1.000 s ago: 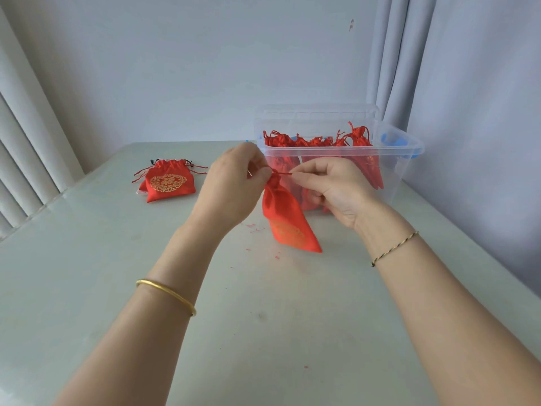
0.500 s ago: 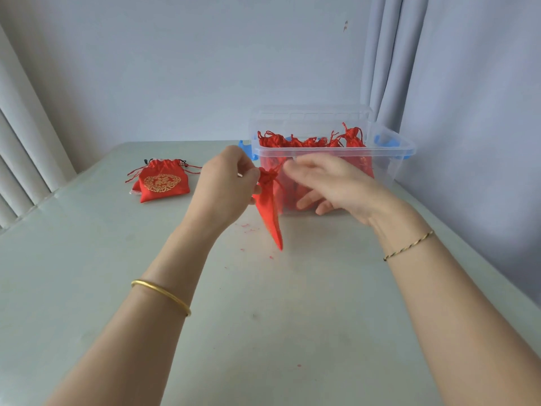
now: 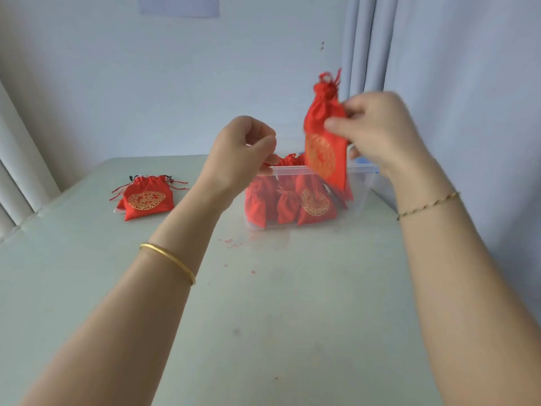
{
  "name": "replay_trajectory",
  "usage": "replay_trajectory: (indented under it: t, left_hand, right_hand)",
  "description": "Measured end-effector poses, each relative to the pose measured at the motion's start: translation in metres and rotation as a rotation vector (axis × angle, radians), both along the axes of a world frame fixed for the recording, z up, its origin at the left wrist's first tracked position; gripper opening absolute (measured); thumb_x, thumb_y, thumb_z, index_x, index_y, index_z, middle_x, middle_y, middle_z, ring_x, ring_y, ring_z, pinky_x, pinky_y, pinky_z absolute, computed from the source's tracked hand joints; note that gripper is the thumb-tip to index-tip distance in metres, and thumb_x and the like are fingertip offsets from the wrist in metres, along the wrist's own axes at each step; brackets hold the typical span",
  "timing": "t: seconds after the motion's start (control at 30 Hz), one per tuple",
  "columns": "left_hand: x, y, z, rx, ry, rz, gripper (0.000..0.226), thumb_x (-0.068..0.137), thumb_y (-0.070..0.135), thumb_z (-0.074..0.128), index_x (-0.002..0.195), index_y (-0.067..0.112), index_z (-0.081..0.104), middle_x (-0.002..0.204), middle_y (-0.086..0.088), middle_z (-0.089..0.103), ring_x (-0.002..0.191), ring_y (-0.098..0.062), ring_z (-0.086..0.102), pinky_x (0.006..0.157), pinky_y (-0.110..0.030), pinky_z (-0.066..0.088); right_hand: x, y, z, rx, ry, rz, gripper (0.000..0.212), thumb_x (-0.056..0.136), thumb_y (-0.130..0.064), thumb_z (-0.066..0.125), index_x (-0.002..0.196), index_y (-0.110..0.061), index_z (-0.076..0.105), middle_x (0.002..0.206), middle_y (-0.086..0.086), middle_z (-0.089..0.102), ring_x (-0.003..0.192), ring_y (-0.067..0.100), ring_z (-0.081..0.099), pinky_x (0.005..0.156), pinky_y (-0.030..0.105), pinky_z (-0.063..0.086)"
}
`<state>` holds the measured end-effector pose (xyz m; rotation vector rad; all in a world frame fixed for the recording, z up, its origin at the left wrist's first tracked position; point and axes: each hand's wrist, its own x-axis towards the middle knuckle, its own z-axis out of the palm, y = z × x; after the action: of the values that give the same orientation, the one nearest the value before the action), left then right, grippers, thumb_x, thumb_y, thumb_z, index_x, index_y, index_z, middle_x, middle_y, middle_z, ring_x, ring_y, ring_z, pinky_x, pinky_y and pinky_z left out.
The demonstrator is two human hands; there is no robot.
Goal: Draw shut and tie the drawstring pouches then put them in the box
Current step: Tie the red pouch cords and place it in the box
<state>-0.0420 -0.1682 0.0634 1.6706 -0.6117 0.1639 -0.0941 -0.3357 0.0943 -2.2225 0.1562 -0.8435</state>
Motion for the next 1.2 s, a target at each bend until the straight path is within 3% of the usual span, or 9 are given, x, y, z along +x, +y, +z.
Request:
replay_trajectory:
  t: [0.1,0.2,0.3,0.43,0.87,0.97,1.03,1.1,1.2]
  left_hand:
    - [0.009,-0.012,0.0,0.039,0.023,0.01,0.014,0.089,0.003,0.047,0.099,0.003,0.056,0.081,-0.002,0.058,0.068,-0.007,0.063,0.064,-0.026,0.058]
    - [0.017,-0.02,-0.004,0.068,0.047,0.007,0.012,0.089,0.003,0.048,0.098,0.006,0.056,0.08,-0.001,0.057,0.068,-0.007,0.062,0.063,-0.026,0.056]
    - [0.025,-0.025,-0.007,0.092,0.056,0.02,0.012,0.089,0.003,0.048,0.096,0.008,0.057,0.08,0.0,0.058,0.069,-0.008,0.061,0.061,-0.023,0.055]
    - [0.032,-0.025,-0.007,0.087,0.067,0.037,0.013,0.089,0.003,0.047,0.097,0.008,0.057,0.081,0.0,0.059,0.071,-0.008,0.061,0.063,-0.022,0.055]
    - [0.039,-0.025,-0.009,0.109,0.07,0.038,0.012,0.09,0.004,0.049,0.097,0.008,0.058,0.083,0.0,0.059,0.074,-0.01,0.061,0.066,-0.024,0.056]
    - [0.04,-0.024,-0.011,0.122,0.065,0.039,0.012,0.09,0.004,0.049,0.097,0.008,0.058,0.085,-0.001,0.06,0.075,-0.01,0.062,0.065,-0.024,0.056]
    - [0.041,-0.024,-0.011,0.129,0.065,0.038,0.013,0.09,0.004,0.049,0.098,0.008,0.058,0.084,0.0,0.06,0.075,-0.01,0.062,0.064,-0.023,0.056]
    - [0.043,-0.022,-0.012,0.123,0.071,0.045,0.013,0.09,0.004,0.049,0.098,0.007,0.058,0.082,0.0,0.059,0.074,-0.009,0.062,0.066,-0.024,0.056]
    - [0.048,-0.017,-0.014,0.065,0.078,0.085,0.016,0.089,0.0,0.046,0.098,0.007,0.057,0.081,-0.001,0.058,0.07,-0.009,0.06,0.066,-0.026,0.055]
  right_hand:
    - [0.02,-0.022,0.023,-0.005,-0.139,-0.159,0.017,0.078,-0.012,0.057,0.079,0.003,0.064,0.072,0.023,0.064,0.049,0.023,0.063,0.049,0.036,0.049]
    - [0.052,-0.043,0.017,-0.109,-0.007,-0.262,0.015,0.079,-0.01,0.051,0.068,-0.002,0.058,0.061,0.019,0.058,0.046,0.017,0.065,0.037,0.022,0.037]
    - [0.075,-0.058,0.001,-0.135,0.062,-0.386,0.015,0.081,-0.003,0.045,0.072,-0.005,0.056,0.076,0.021,0.062,0.076,0.038,0.067,0.058,0.033,0.053]
    - [0.08,-0.063,-0.01,-0.182,0.061,-0.517,0.023,0.087,0.003,0.038,0.098,0.005,0.059,0.11,0.025,0.06,0.103,0.041,0.057,0.081,0.041,0.046]
    - [0.076,-0.058,-0.006,-0.119,0.002,-0.588,0.027,0.097,-0.015,0.036,0.111,-0.001,0.053,0.115,0.018,0.06,0.109,0.036,0.056,0.079,0.039,0.043]
    - [0.083,-0.054,-0.018,-0.171,0.236,-0.45,0.028,0.096,-0.018,0.041,0.105,0.002,0.057,0.113,0.02,0.061,0.109,0.038,0.056,0.077,0.039,0.045]
    - [0.083,-0.051,-0.017,-0.22,0.418,-0.368,0.02,0.093,-0.008,0.042,0.086,0.005,0.055,0.1,0.02,0.061,0.107,0.038,0.058,0.062,0.031,0.043]
    - [0.079,-0.05,-0.009,-0.231,0.437,-0.369,0.028,0.09,0.0,0.043,0.062,-0.003,0.04,0.095,0.02,0.061,0.099,0.037,0.06,0.064,0.032,0.042]
    - [0.08,-0.05,0.004,-0.243,0.287,-0.408,0.028,0.083,0.009,0.042,0.059,-0.004,0.039,0.083,0.021,0.057,0.096,0.037,0.061,0.069,0.032,0.044]
